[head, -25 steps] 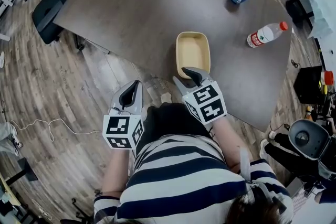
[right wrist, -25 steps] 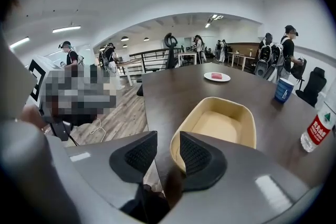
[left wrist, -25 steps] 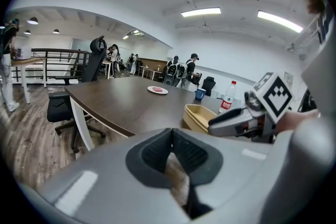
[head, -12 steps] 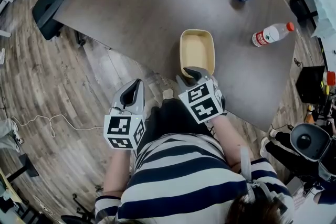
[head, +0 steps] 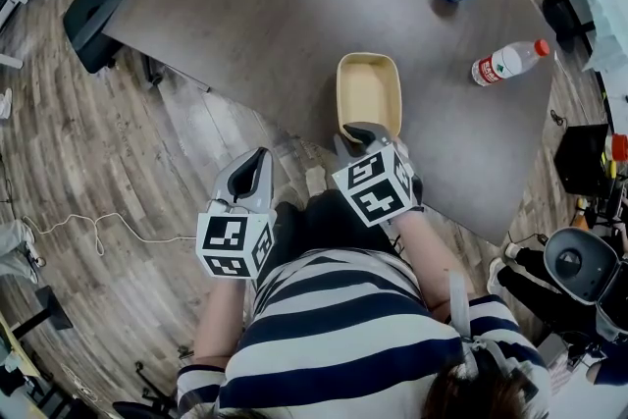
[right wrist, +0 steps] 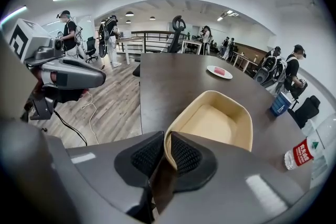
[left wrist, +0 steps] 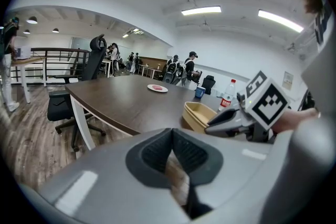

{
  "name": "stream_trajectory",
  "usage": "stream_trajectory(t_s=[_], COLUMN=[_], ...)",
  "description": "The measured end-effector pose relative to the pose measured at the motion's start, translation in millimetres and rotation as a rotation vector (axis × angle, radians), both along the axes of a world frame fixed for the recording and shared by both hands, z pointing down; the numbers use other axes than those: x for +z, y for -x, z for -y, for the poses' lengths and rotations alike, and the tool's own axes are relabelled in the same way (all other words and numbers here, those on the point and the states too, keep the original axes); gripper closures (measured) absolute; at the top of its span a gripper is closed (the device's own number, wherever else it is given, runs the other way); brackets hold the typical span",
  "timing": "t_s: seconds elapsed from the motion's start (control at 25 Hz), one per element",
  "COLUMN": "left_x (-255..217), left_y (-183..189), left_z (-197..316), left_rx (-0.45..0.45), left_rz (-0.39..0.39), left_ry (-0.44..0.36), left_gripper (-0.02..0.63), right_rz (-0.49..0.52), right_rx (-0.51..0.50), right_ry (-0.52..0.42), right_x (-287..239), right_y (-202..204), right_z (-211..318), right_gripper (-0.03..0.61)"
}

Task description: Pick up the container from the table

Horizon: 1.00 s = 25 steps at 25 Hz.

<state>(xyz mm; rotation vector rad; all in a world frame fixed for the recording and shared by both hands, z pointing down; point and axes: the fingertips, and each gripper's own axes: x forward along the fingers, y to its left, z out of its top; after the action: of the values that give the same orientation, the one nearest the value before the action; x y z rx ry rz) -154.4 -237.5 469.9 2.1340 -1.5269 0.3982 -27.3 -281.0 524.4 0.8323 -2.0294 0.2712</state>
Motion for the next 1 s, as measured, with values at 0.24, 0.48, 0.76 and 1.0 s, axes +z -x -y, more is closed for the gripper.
stream_trajectory(t_s=[0.24,0.48,0.76,1.0], left_x=[-3.6,-8.4,-18.2,-31.9], left_y=[2.2,-0.7,-4.6,-1.6], left_z=[-4.3,-9.8,-17.6,-21.4], left_rx=[-0.005,0.003,0.020,0.017], left_rz=[0.006,0.004,0.000,-0.003], left_ry=[-0.007,-0.019,-0.046,-0.079], left_gripper=[0.614,0.614,0.614,0.614], right_rz=[0.006,0.016,0.017,0.026], right_rx=[-0.010,-0.009,0.002,0.016], right_ry=[-0.035,-0.072,-0.109,-0.134], right_x=[-6.6,-18.7,-32.8,-49.4], right_y=[-3.3,-9.7,-16.3,-22.2], right_z=[-3.9,-10.7,-25.4,-37.9], right_gripper=[0.541,0.543,0.543,0.543])
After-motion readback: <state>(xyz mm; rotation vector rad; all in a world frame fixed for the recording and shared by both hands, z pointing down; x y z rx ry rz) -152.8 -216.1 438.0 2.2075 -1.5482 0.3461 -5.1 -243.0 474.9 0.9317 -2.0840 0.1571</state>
